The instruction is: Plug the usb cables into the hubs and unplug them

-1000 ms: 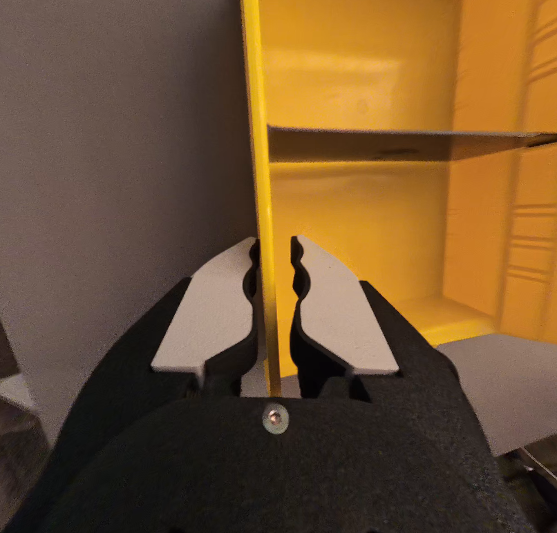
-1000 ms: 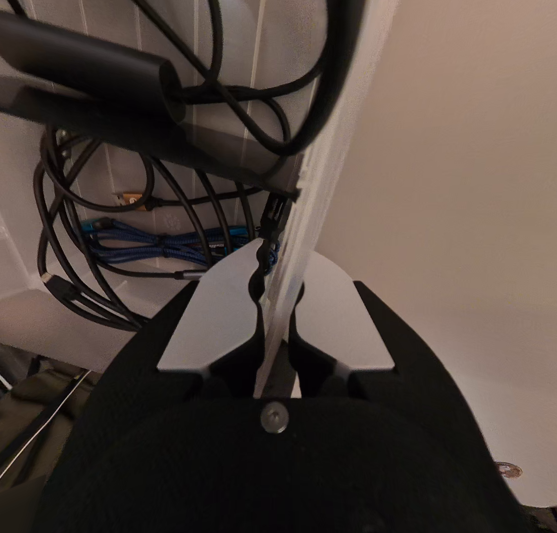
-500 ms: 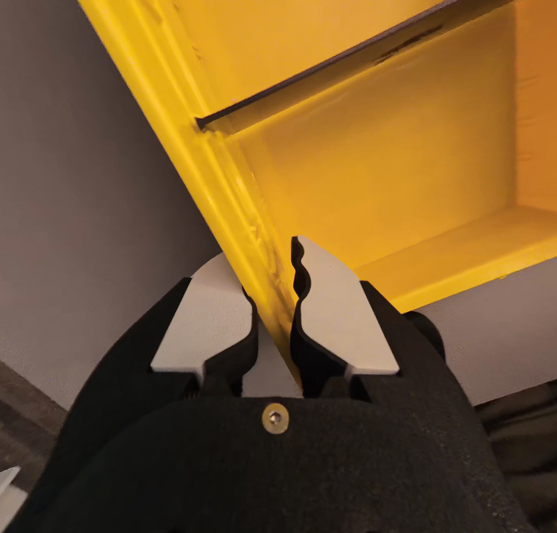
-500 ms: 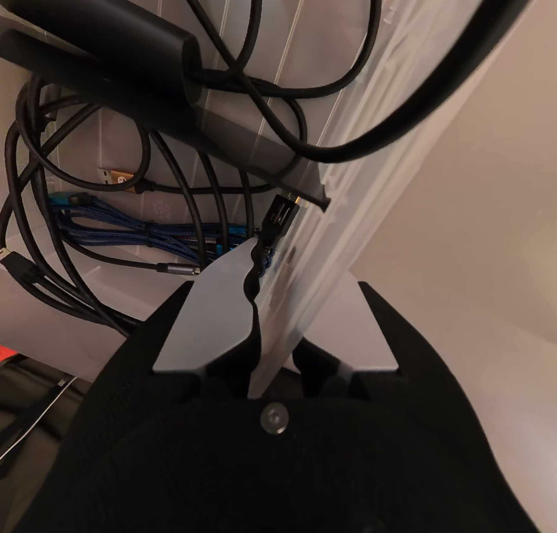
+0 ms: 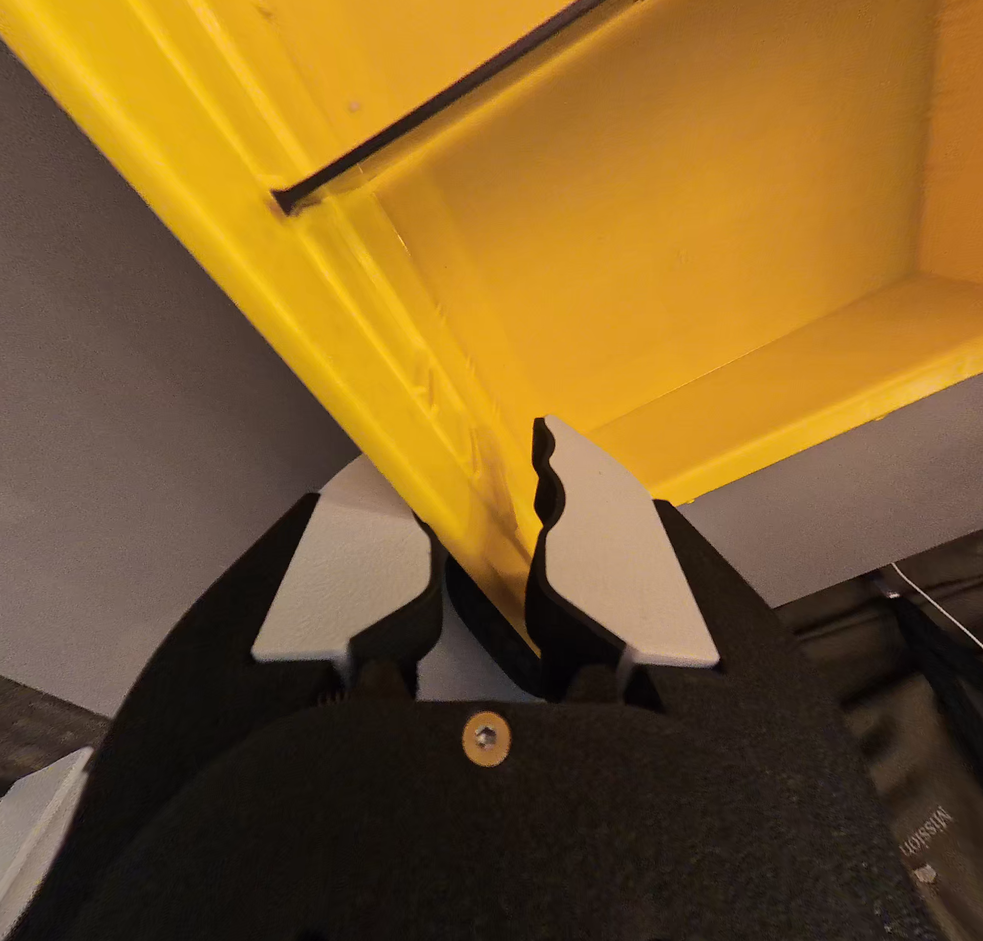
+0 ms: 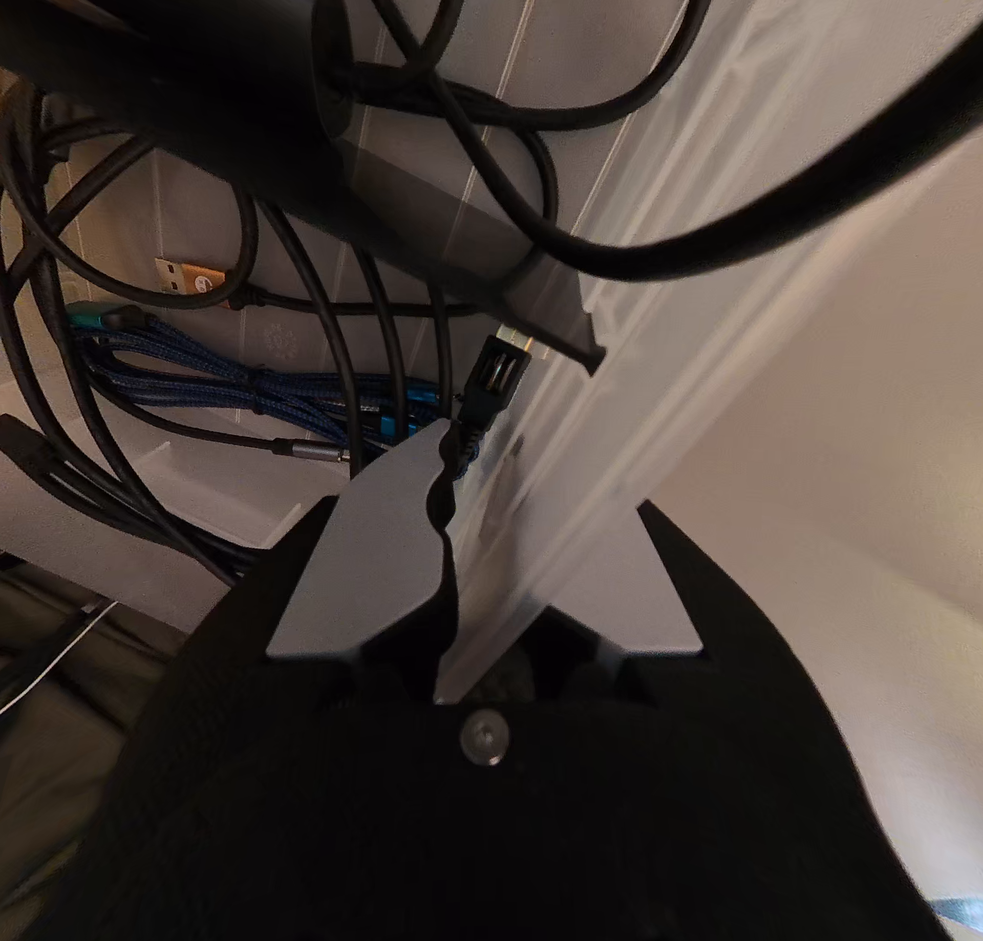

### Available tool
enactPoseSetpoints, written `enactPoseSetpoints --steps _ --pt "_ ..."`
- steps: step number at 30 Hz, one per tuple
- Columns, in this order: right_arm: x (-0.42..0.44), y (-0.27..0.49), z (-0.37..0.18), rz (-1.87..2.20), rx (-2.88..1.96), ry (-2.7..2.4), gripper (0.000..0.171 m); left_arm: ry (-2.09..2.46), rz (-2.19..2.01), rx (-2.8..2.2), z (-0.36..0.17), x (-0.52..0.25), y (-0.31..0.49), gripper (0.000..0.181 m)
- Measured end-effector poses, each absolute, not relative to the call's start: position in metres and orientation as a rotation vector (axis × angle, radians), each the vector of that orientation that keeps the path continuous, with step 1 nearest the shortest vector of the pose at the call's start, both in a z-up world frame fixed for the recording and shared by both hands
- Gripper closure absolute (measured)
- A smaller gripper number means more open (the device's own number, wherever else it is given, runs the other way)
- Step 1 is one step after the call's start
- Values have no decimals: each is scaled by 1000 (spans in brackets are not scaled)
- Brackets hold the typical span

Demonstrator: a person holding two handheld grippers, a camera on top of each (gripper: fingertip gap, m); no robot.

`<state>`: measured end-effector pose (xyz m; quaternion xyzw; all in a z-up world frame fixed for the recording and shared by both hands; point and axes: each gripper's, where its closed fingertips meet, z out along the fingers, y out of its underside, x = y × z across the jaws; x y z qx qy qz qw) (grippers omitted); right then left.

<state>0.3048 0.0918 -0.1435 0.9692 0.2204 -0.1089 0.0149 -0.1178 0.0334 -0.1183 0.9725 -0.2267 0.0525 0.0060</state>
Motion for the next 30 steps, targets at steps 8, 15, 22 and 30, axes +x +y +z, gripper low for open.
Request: enactPoseSetpoints --steps 8,15,22,30 --pt "312 97 -106 -368 3165 674 146 -750 183 3154 -94 -121 45 136" --pt "241 111 9 -658 3651 1144 146 -848 195 3603 -22 -117 95 129" --pt "86 109 -6 -1085 3492 1345 143 -982 -69 4209 64 -104 139 132" --pt "78 159 -64 -526 3437 885 142 -1352 -288 4093 52 -61 137 132"
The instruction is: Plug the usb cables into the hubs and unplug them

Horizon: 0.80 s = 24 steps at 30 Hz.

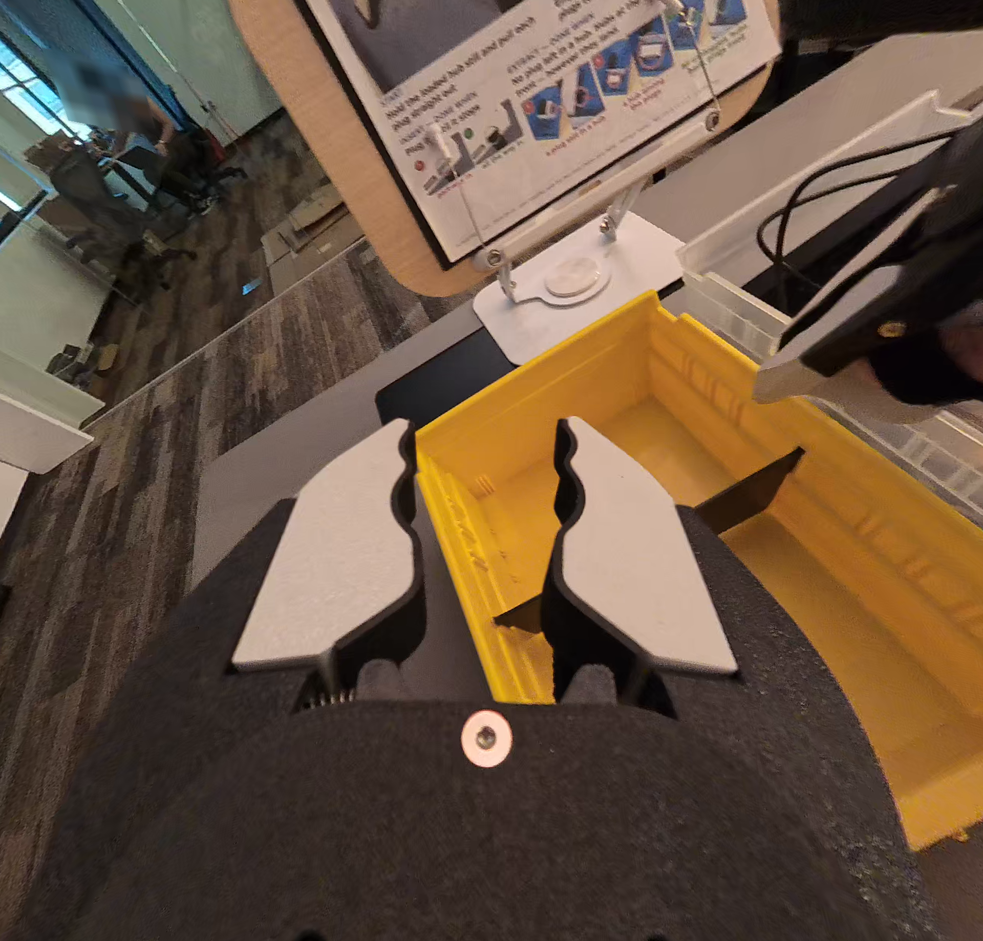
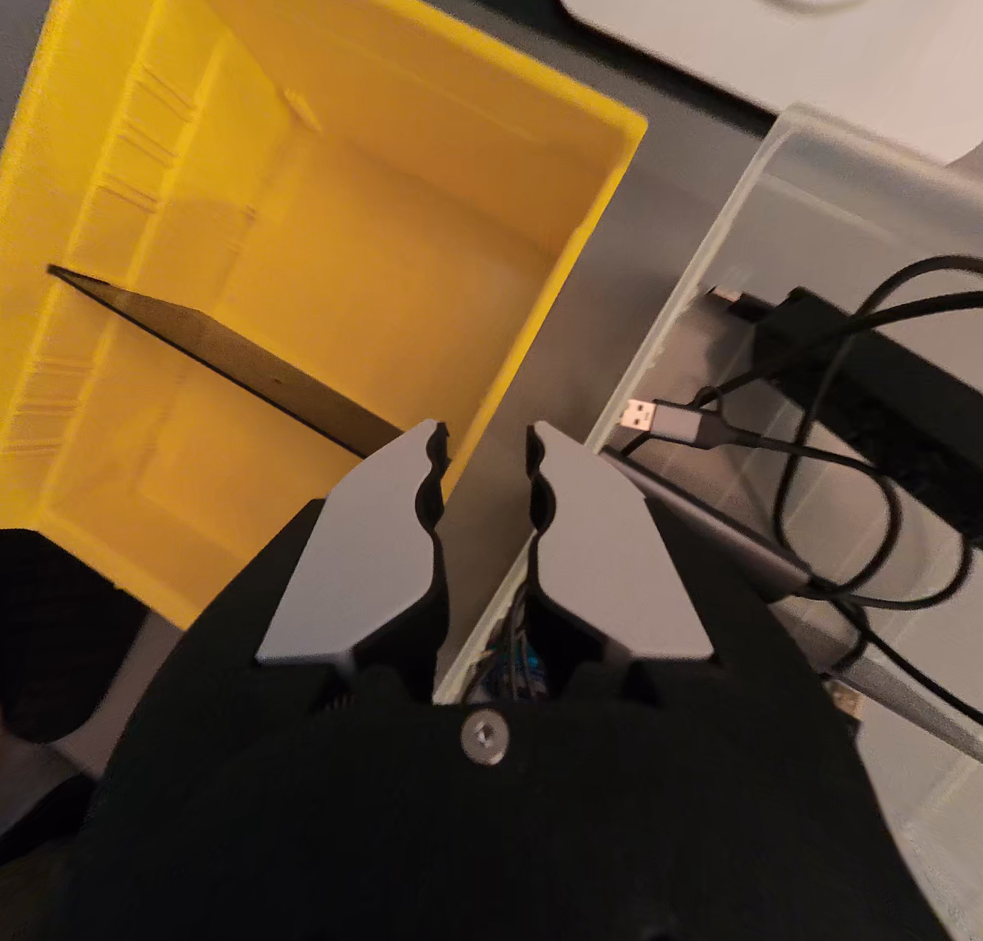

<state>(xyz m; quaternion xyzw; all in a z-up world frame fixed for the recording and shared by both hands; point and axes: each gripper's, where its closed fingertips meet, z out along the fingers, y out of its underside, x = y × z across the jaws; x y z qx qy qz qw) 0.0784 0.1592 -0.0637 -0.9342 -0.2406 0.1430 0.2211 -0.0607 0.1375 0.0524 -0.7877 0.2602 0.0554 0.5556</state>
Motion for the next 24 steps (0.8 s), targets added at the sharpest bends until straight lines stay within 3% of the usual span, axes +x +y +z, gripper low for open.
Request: enactPoseSetpoints --steps 3,10,14,24 --pt "71 157 -70 459 -2684 -605 142 653 140 -1870 49 -51 137 131" --pt "59 167 -87 187 -2829 -598 143 674 111 -1860 54 -43 131 132" --pt "54 178 -97 103 -2844 -572 158 675 88 -1858 58 -44 128 132" --pt "47 179 -118 335 -2975 -389 163 639 119 -1808 68 -48 130 133"
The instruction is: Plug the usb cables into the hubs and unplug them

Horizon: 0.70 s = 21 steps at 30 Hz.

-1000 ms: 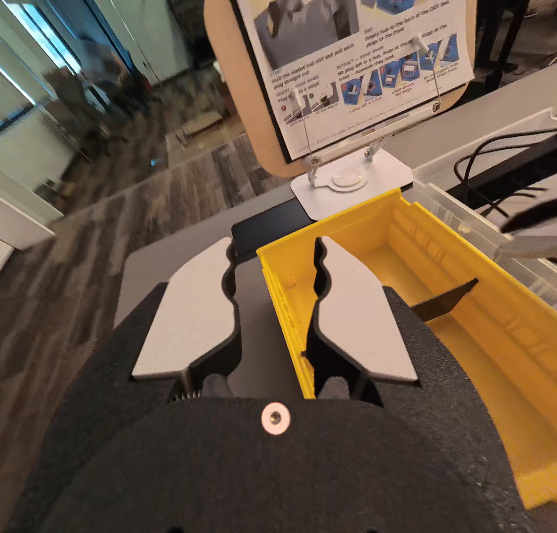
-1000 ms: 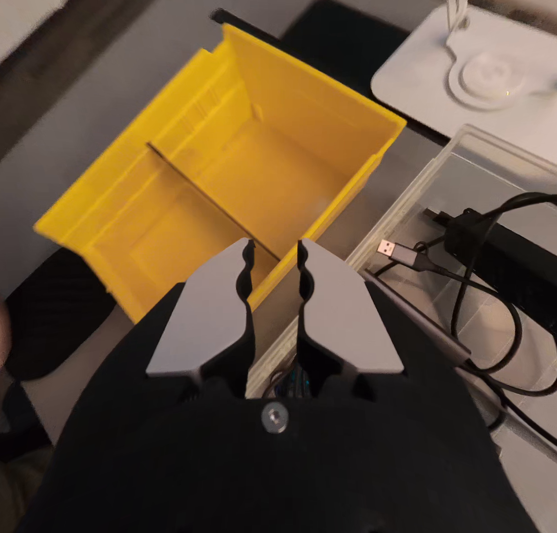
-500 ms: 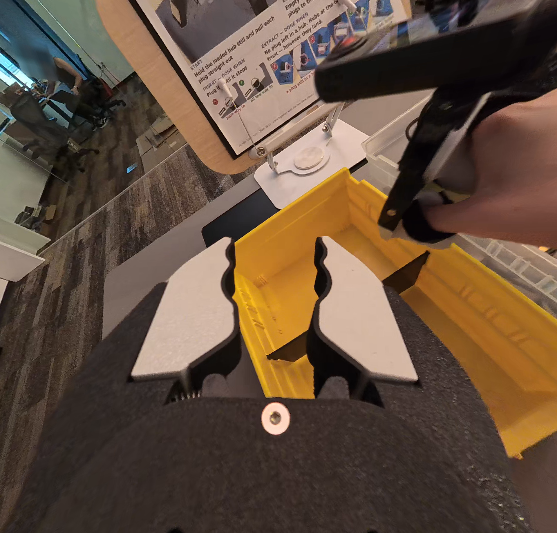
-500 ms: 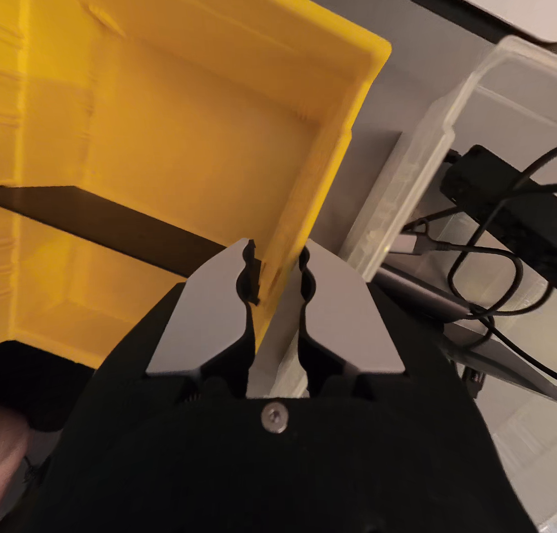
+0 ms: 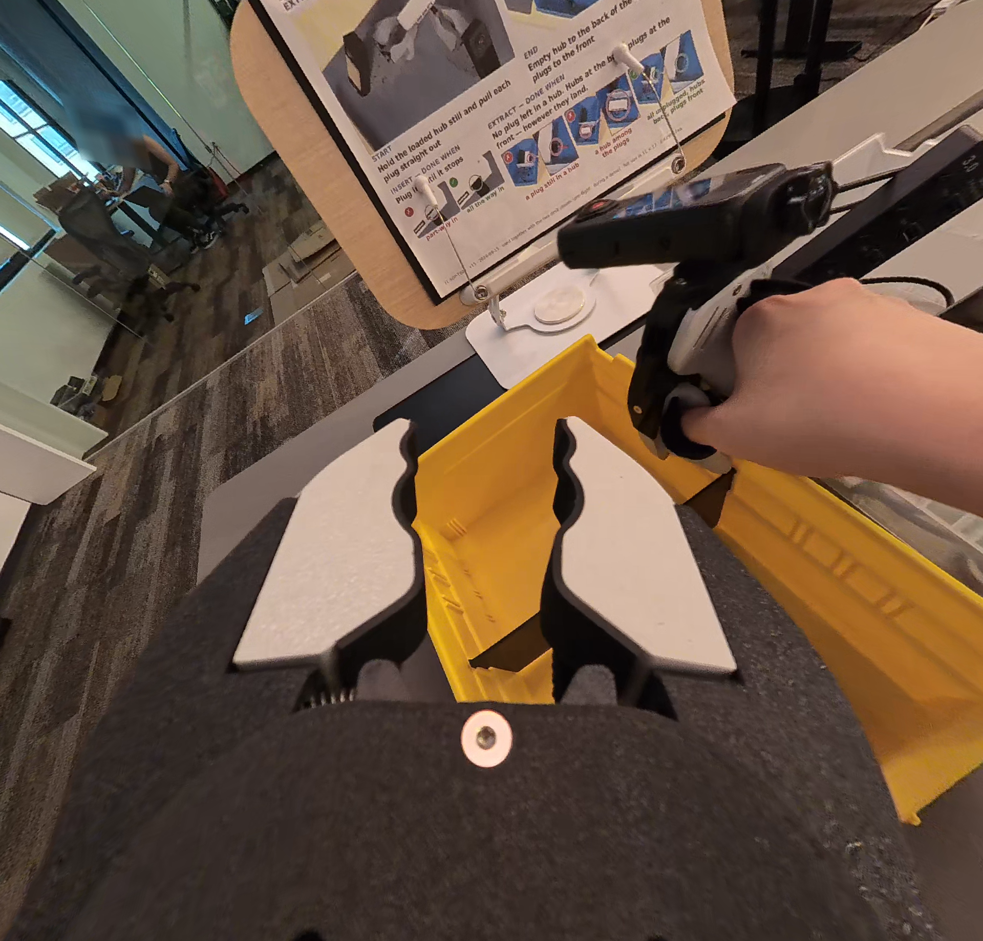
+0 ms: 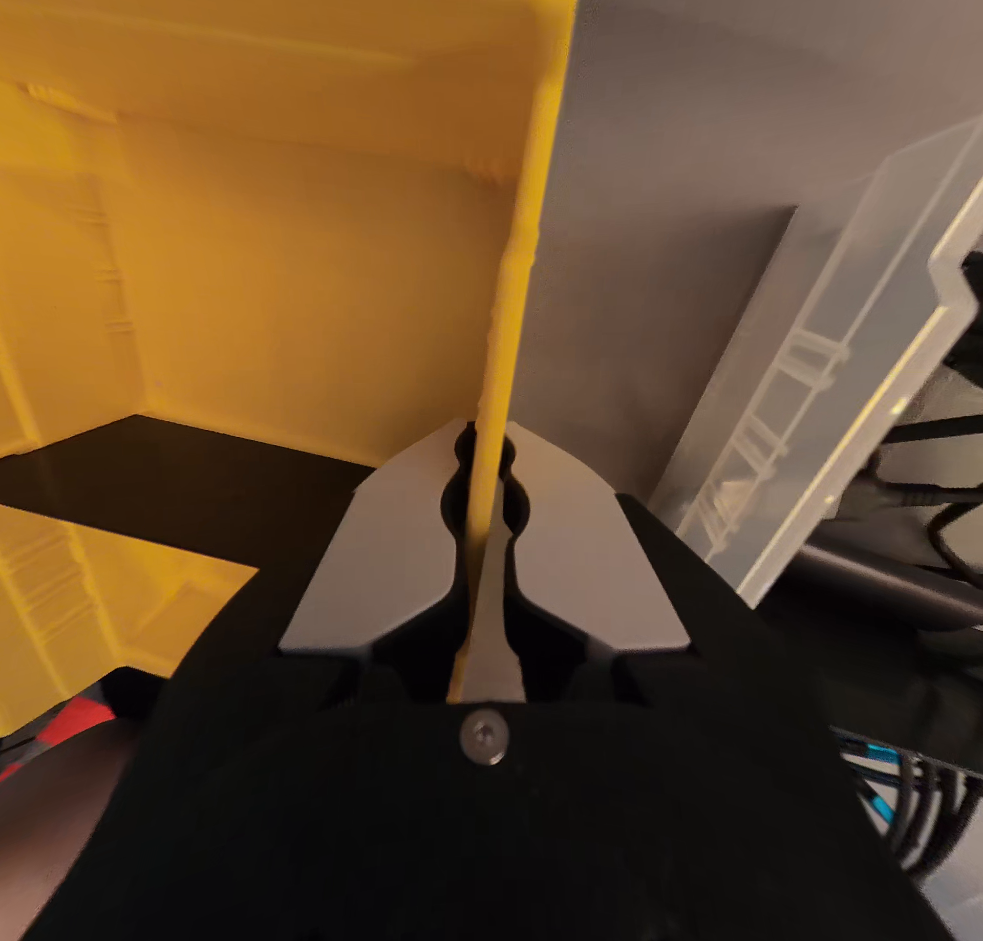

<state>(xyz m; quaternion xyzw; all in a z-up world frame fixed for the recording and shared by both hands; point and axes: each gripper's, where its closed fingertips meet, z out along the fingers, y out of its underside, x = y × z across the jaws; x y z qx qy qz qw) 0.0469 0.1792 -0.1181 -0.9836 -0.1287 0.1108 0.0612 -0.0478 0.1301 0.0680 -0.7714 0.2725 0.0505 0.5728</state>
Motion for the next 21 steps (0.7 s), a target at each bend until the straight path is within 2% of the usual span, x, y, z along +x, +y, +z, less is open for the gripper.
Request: enactPoseSetpoints --steps 7,12,21 --pt "44 172 -117 408 -3058 -329 165 627 161 -1799 75 -50 125 133" --pt "40 171 -109 421 -3096 -330 163 559 131 -1797 87 -57 118 125" --pt "35 172 -58 445 -3127 -385 163 519 117 -1743 113 -64 98 120"
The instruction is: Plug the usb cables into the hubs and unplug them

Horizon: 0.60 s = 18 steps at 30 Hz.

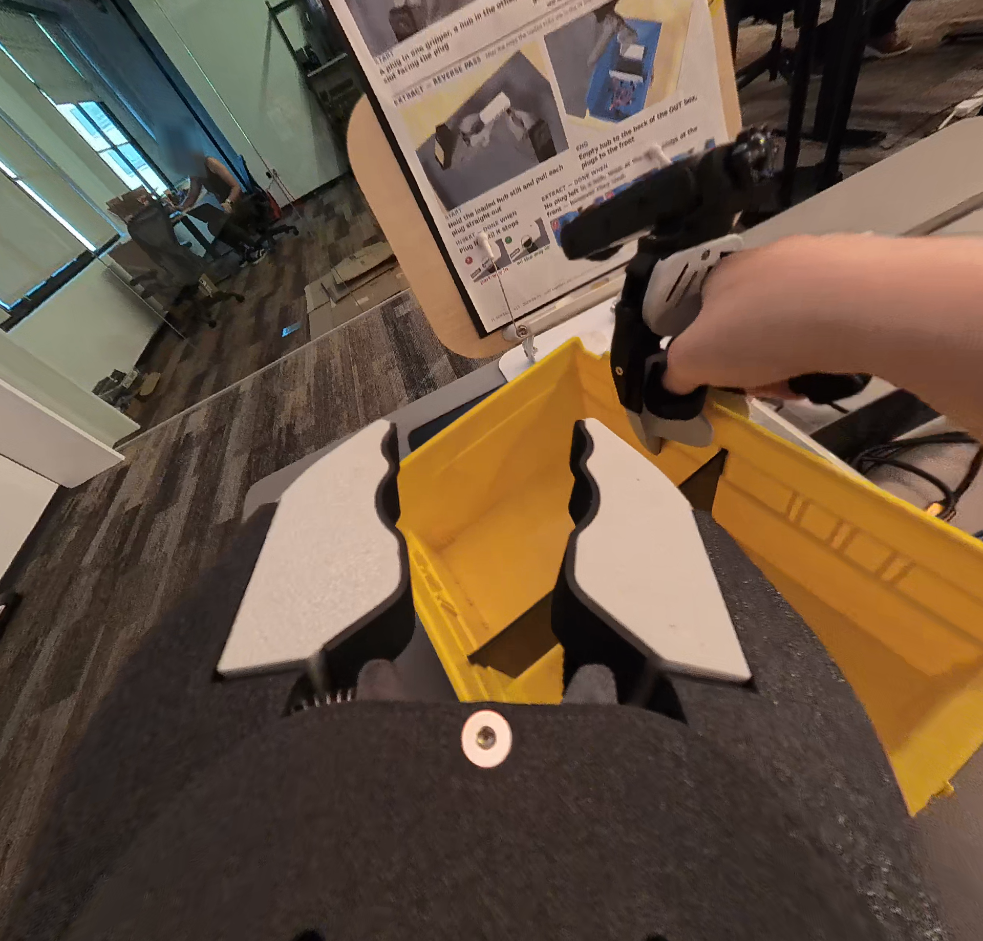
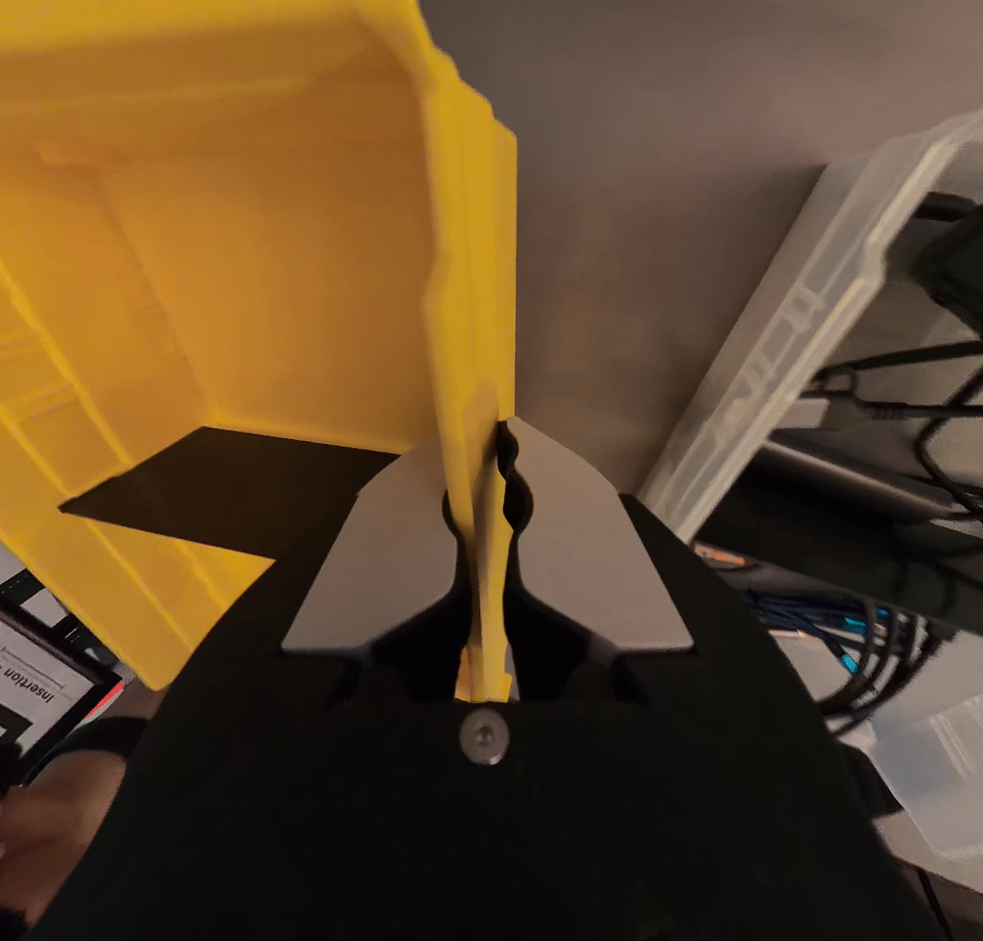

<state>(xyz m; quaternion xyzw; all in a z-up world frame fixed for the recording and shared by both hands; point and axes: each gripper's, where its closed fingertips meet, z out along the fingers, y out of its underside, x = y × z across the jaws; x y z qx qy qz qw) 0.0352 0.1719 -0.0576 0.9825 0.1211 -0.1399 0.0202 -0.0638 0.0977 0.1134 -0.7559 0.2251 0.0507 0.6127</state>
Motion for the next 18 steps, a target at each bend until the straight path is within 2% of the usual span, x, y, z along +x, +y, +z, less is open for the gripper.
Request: enactPoseSetpoints --steps 9,18 --pt "130 185 21 -308 3137 237 163 472 82 -1667 140 -70 75 115" --pt "324 164 79 -331 3234 -88 163 503 129 -1671 132 -58 81 115"
